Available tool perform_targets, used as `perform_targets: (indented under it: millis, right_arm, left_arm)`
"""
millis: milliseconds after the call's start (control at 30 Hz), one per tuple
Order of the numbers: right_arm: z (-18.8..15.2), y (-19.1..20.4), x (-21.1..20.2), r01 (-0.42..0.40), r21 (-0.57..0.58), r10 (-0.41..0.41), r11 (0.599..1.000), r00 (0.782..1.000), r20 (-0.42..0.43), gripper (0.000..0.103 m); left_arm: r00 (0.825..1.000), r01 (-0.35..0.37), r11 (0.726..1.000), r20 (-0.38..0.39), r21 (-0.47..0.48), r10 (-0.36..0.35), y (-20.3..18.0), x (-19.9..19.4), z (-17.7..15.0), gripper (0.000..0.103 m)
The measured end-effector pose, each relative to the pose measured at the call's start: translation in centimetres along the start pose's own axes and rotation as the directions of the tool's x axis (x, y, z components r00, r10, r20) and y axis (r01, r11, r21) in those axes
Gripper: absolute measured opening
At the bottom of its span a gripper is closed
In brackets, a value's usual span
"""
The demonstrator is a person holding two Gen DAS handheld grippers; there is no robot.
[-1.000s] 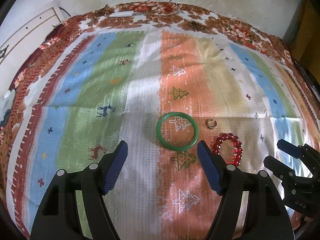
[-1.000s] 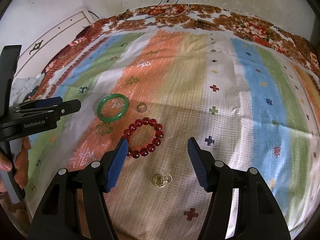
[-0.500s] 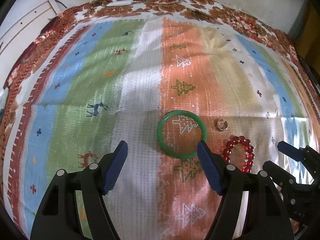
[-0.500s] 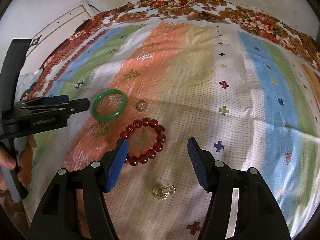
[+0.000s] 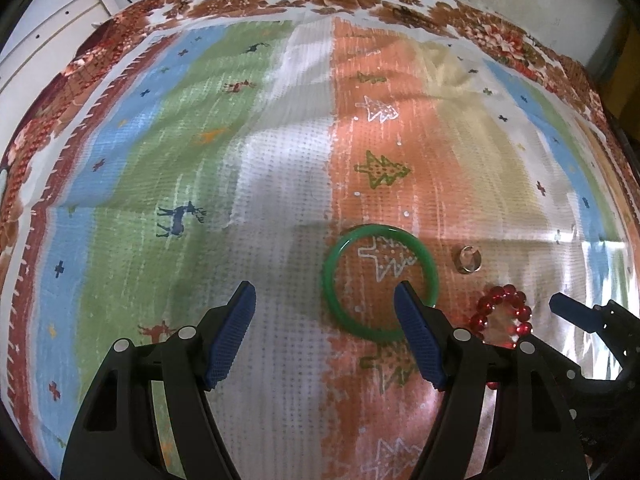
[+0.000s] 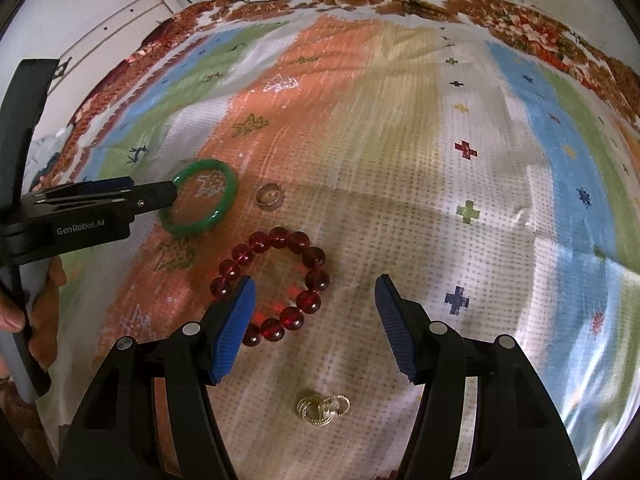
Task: Organize jewelry
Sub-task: 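Grasp the green jade bangle with the left tool while the right tool grasps the red bead bracelet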
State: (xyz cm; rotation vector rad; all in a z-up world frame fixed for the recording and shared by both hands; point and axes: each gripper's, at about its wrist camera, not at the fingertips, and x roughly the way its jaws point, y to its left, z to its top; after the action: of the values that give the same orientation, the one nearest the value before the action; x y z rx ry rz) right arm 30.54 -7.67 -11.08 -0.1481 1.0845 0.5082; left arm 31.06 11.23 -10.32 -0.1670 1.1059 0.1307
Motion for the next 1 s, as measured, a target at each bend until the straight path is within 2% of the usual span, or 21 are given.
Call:
perform_targets:
  millis: [300,467,500,567,700,733,767,833,1000]
  right_arm:
    - [0.3,0.1,1.4,0.017,-0.002,-0.017,1.0,1.0,-0.022,0.062]
    - [0.2,0.4,1.7,0.033,-0.028,-0.034,0.999,0.999,-0.03,0.061]
    - [0.1,0.5,1.7,0.048,-0.036,-0.049,0.998,0.998,-0.029,0.056]
    - [0.2,0.4,1.7,0.071,-0.035,-0.072,0.997,0.997,-0.03,0.048]
    - [0.1,-0.4,1.5,0.077,-0.018,-0.077,0.997,0.997,-0.031,0.029]
    - [0.1,-0.4,1.5,0.075,-0.018,-0.076,0.997,0.997,-0.031,0.025]
    - [0.1,-0.5,1.5,0.074,-0.019,-0.075,0.997,0.997,-0.032,0.018]
    - [0.1,-0.5,1.5,0.072,-0.021,-0.073,0.997,0.997,-0.031,0.016]
    - [-0.1,-0.5,1.1,0.06,-0.017,-0.06,0.998,0.998,-0.005,0.014]
  left_arm:
    - [0.999,-0.014,0.999,-0.041,0.05,0.016,-0.6,1.9,0.1,0.071]
    - [0.998,-0.038,0.995,-0.036,0.087,0.041,-1.0,2.4,0.0,0.069]
    - [0.998,-0.045,0.995,-0.037,0.085,0.048,-0.9,2.4,0.0,0.066]
    - [0.997,-0.058,0.995,-0.039,0.077,0.061,-0.7,2.2,0.1,0.05]
    - [0.998,-0.052,0.995,-0.039,0.085,0.056,-0.7,2.1,0.0,0.031]
    - [0.998,-0.052,0.995,-0.04,0.087,0.056,-0.7,2.1,-0.1,0.024]
    - [0.998,-0.05,0.995,-0.042,0.085,0.054,-0.6,2.1,-0.1,0.021]
    - [0.997,-0.056,0.995,-0.047,0.081,0.06,-0.5,2.2,0.0,0.009]
    - [0.997,-0.06,0.995,-0.046,0.084,0.064,-0.5,2.0,0.0,0.007]
